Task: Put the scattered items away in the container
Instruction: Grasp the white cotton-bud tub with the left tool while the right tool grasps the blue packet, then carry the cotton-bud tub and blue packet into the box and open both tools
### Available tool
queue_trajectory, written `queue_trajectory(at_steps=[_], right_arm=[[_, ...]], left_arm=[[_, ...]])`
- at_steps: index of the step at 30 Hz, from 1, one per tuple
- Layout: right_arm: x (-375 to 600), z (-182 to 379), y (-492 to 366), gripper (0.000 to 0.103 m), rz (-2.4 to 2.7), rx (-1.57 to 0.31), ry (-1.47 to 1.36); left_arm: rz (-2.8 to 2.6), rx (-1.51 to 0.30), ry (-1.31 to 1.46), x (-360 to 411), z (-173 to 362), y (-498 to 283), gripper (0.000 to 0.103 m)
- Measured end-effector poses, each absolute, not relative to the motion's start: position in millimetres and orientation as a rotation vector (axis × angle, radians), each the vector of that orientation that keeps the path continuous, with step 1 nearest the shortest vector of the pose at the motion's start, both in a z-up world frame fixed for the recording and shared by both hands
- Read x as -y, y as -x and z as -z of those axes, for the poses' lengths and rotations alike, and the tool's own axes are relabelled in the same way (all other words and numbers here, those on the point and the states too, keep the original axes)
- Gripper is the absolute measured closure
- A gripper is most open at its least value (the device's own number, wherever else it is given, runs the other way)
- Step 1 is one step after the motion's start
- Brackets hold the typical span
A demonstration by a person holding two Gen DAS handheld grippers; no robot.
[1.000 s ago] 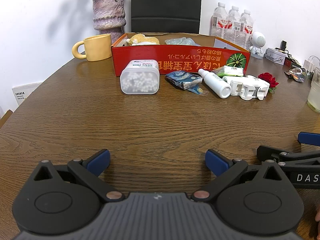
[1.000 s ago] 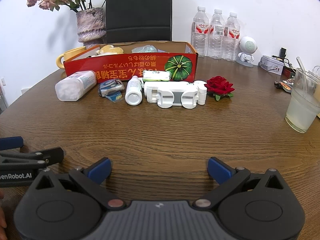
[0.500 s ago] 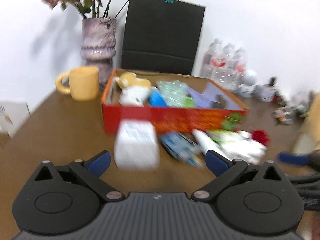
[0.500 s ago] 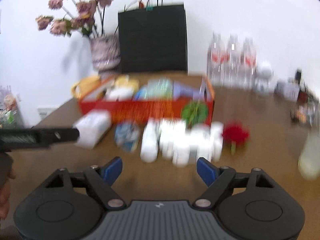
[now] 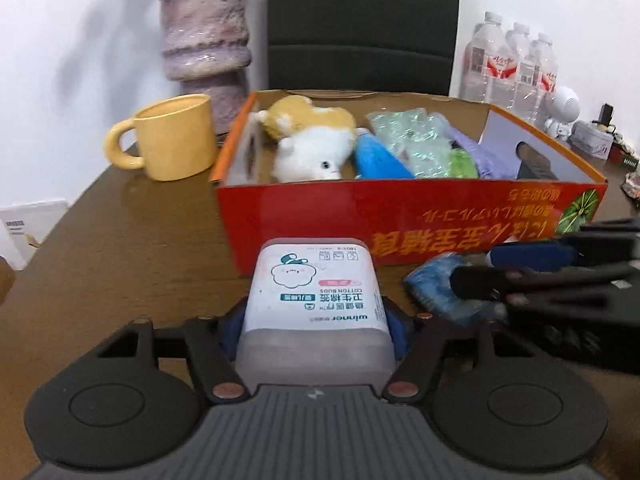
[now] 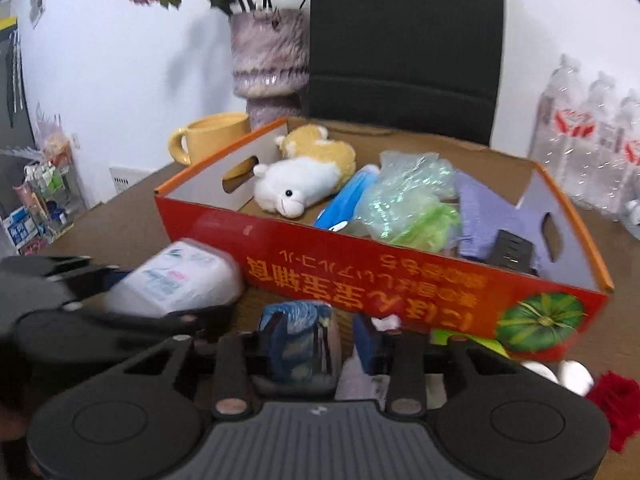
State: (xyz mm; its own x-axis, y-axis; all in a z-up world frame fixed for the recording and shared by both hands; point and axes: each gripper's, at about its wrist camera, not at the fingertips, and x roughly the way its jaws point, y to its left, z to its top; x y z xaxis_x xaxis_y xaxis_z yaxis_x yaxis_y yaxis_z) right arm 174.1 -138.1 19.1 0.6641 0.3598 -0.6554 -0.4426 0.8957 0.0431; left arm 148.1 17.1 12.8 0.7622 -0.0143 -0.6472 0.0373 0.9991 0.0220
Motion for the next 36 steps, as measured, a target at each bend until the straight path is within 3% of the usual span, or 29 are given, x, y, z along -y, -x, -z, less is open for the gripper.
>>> queue_trajectory(at_steps=[4,6,8,13,17,22,27,28,31,36], right_arm=[[125,-11,-175,0.067,-0.493,-0.728,0.178],[126,-11,-175,0.087,-0.505,-0.744,0.134],[126,-14,-169,0.095,-0.523,-0.755,0.121],[130,-61,-147,0.097,-0.507,-0.647,0.116],[146,-114,-170,0.096,-0.427,-0.567,0.094],[156,-125,-251,0.096,-0.374,-0.695,-0.023],[154,-98,-293,0.089,-0.385,-0.877,-0.144],[154,-94,-296,0.088,-0.382,-0.896,-0.156],[157,-88,-298,0.073,-0.364,-0.931,-0.165],[160,-89,-299,0.066,-0.338,-0.983,-0.151]], left_arm=[[0.034,-0.672,0.022,-35,-23,-122,0.036],[0.038,-0.648,0.055,-41,-29,-108,0.036],[0.070,-0.617,0.077,-41,-46,-108,0.036],[0.150,-0.538,0.130,-43,-88,-109,0.036],[0.146,-0.535,0.123,-37,-119,-161,0.036],[0.131,-0.692,0.132,-32,-115,-247,0.036],[0.070,-0.882,0.112,-28,-86,-283,0.031],[0.066,-0.899,0.108,-29,-83,-283,0.027],[0.057,-0.896,0.137,-42,-82,-279,0.020],[0.065,-0.890,0.110,-43,-96,-268,0.013]])
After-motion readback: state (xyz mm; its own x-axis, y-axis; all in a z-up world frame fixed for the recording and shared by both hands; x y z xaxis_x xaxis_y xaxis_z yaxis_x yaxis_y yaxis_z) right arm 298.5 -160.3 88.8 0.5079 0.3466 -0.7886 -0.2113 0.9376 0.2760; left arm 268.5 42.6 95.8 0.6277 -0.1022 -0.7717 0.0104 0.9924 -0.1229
